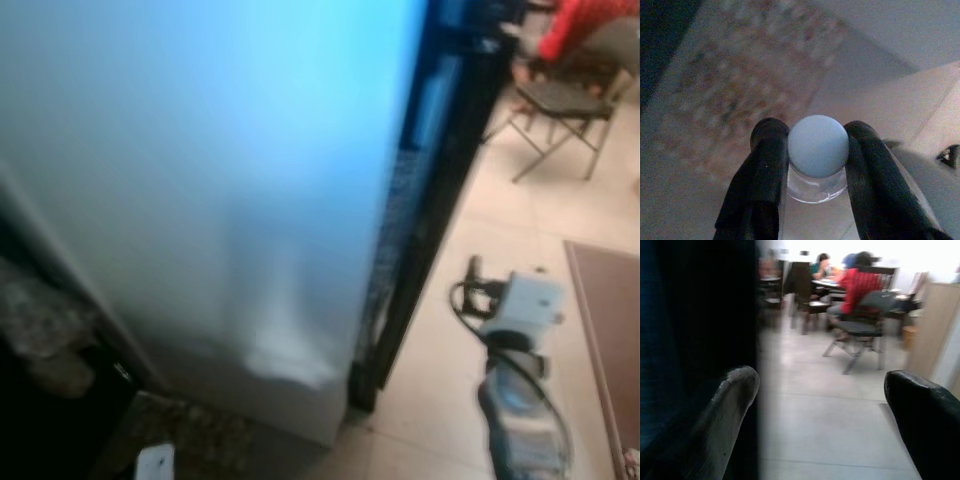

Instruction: Restocking fridge

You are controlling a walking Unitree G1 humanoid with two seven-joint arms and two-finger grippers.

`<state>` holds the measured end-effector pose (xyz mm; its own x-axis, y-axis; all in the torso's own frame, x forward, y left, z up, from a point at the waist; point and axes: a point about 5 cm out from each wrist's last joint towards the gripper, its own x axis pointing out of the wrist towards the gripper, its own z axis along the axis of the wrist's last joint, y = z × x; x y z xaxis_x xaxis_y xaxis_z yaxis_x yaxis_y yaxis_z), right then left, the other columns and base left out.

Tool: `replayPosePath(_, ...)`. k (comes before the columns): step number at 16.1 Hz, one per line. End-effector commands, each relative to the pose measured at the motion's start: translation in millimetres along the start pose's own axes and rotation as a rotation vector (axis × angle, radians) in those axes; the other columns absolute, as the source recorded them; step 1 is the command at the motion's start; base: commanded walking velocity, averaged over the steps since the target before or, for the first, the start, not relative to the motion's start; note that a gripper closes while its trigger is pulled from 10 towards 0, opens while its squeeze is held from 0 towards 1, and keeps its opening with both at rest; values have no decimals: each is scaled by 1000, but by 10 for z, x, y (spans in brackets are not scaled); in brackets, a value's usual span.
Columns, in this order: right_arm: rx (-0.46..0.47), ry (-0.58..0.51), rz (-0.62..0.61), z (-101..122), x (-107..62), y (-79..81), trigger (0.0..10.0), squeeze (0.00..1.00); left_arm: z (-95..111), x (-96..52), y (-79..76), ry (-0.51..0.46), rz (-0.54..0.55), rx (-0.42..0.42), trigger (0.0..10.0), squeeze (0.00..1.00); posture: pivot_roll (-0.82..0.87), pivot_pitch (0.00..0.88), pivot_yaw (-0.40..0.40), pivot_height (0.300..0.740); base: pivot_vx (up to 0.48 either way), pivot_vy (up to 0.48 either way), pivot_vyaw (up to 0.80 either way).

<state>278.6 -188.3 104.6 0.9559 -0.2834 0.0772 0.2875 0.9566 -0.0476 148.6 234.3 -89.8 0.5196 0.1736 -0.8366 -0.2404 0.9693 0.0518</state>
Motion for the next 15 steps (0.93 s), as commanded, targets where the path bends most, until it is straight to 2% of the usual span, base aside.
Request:
replayPosePath(1, -6, 3, -17, -8, 17, -64, 10000, 0, 33, 9, -38, -5, -13, 29, 10000, 0, -156, 0, 64, 740, 0, 0, 0)
replayPosePath(6, -7, 4, -26, -17, 8, -69, 10000, 0, 37, 9, -39, -8, -18, 31, 10000, 0, -155, 0, 64, 740, 0, 0, 0)
replayPosePath(13, -8, 12, -87, -38, 4, -161, 10000, 0, 33, 7, -38, -11, -26, 19, 10000, 0, -153, 0, 64, 740, 0, 0, 0)
replayPosePath(15, -17, 13, -85, -42, 1, -163, 10000, 0, 30, 7, -39, -7, -28, 26, 10000, 0, -152, 0, 63, 740, 0, 0, -747)
